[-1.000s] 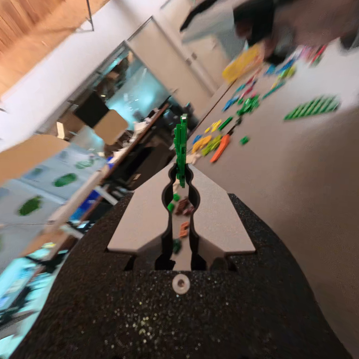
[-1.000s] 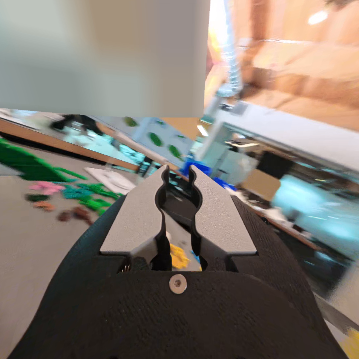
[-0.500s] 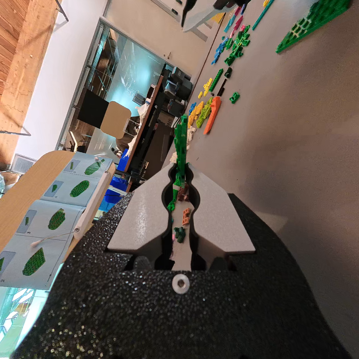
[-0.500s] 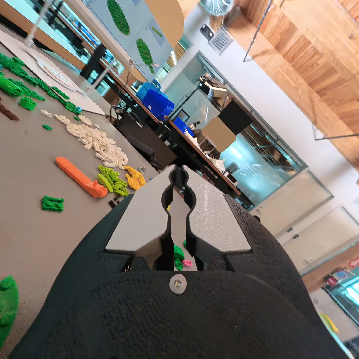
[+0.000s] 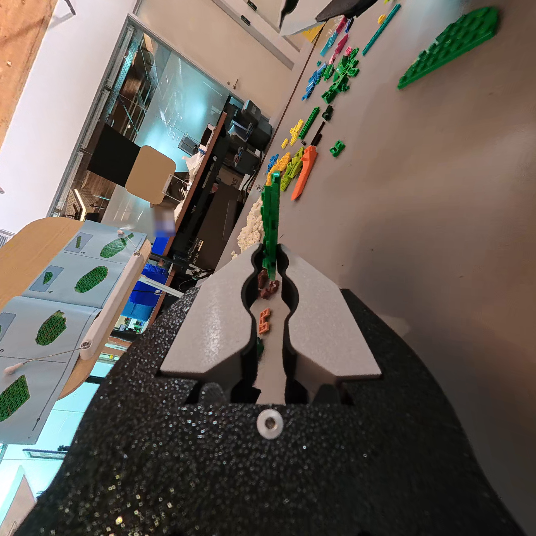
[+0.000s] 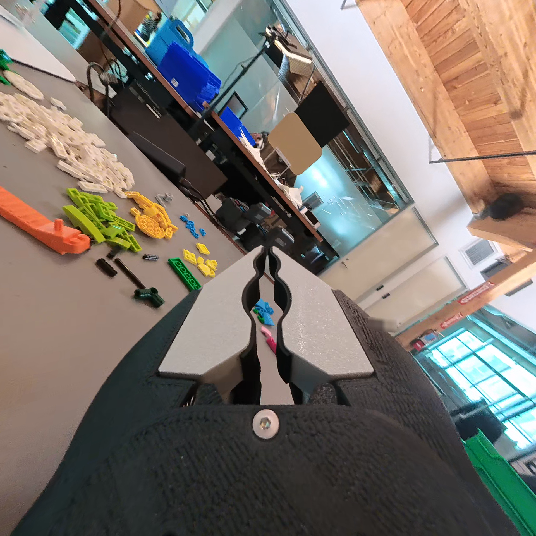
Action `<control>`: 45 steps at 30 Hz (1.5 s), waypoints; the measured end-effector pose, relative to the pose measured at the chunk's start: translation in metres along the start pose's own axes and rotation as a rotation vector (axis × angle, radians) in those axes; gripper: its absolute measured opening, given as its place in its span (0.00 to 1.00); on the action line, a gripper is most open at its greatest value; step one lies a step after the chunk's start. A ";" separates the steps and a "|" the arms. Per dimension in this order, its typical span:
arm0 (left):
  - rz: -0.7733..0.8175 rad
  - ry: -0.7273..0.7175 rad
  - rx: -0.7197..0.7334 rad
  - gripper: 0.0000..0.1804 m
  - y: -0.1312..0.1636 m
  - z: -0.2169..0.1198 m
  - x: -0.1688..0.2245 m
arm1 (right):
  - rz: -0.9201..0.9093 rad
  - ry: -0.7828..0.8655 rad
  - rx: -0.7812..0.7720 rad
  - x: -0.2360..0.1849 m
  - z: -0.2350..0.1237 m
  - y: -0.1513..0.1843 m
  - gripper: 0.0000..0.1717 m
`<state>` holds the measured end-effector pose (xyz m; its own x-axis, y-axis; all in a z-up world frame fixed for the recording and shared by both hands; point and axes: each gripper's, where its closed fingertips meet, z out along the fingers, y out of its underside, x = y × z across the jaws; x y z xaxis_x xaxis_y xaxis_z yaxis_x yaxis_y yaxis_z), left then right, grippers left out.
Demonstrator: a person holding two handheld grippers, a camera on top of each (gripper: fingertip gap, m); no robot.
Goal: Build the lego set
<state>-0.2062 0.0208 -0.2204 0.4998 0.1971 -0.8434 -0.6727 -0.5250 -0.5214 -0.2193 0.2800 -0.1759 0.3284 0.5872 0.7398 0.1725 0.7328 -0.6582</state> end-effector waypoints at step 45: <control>0.074 0.014 0.038 0.03 -0.006 -0.004 0.005 | -0.072 -0.033 -0.061 -0.010 0.008 0.011 0.00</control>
<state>-0.1979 0.0218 -0.2215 0.4552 0.1468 -0.8782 -0.7281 -0.5063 -0.4621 -0.2279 0.2849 -0.1896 0.2823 0.5453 0.7893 0.2509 0.7522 -0.6093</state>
